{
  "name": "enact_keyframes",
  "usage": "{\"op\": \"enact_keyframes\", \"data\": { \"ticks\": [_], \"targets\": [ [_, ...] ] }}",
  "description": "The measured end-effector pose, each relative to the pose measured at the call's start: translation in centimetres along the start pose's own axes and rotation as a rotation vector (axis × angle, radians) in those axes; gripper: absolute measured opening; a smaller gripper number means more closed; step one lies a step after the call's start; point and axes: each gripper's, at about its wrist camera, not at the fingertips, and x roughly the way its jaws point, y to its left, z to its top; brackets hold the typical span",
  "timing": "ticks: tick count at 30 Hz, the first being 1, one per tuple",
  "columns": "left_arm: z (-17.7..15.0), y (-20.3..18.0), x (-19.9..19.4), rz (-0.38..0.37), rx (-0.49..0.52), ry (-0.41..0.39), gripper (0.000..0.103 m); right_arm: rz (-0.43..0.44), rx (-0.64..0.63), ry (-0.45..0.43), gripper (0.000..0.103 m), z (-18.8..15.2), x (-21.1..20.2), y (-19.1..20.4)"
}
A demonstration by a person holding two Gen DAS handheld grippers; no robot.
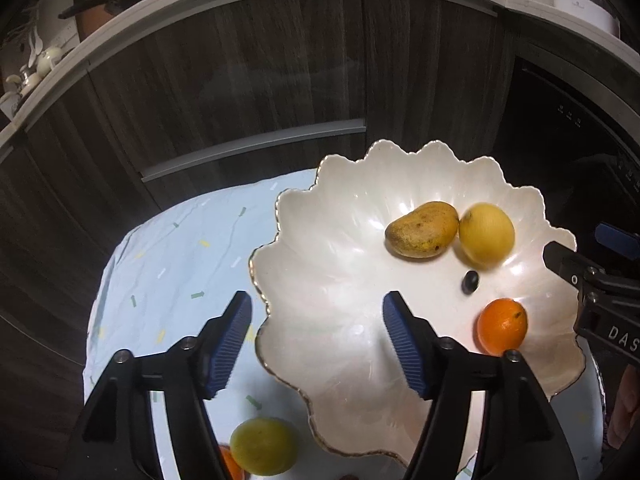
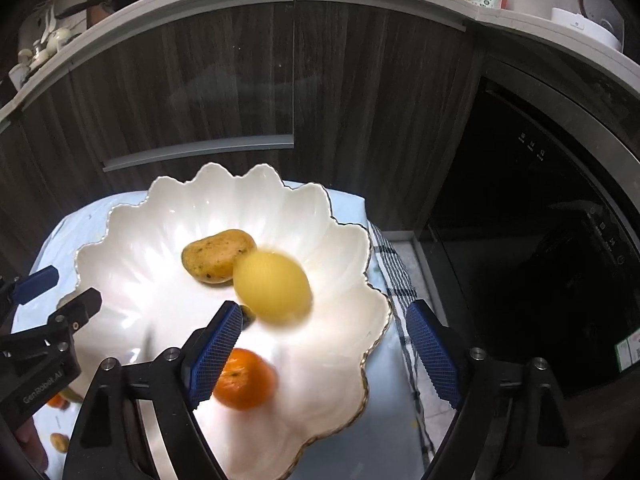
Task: Organize fruits
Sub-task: 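Open both tools to drop the blueberry and yellow citrus into the bowl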
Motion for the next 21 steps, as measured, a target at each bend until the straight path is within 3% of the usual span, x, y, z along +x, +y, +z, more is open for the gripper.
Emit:
{"op": "enact_keyframes", "data": {
  "ticks": [10,21],
  "targets": [
    [-0.5,1.0,-2.7,0.018,-0.017,-0.029,0.077,0.021,0.016,-0.019,0.085,-0.9,-2.8,0.7],
    [-1.8,2.0,-6.1,0.032,-0.036,-0.057,0.077,0.024,0.022,-0.044,0.085,-2.1,-6.4,1.5]
  ]
}}
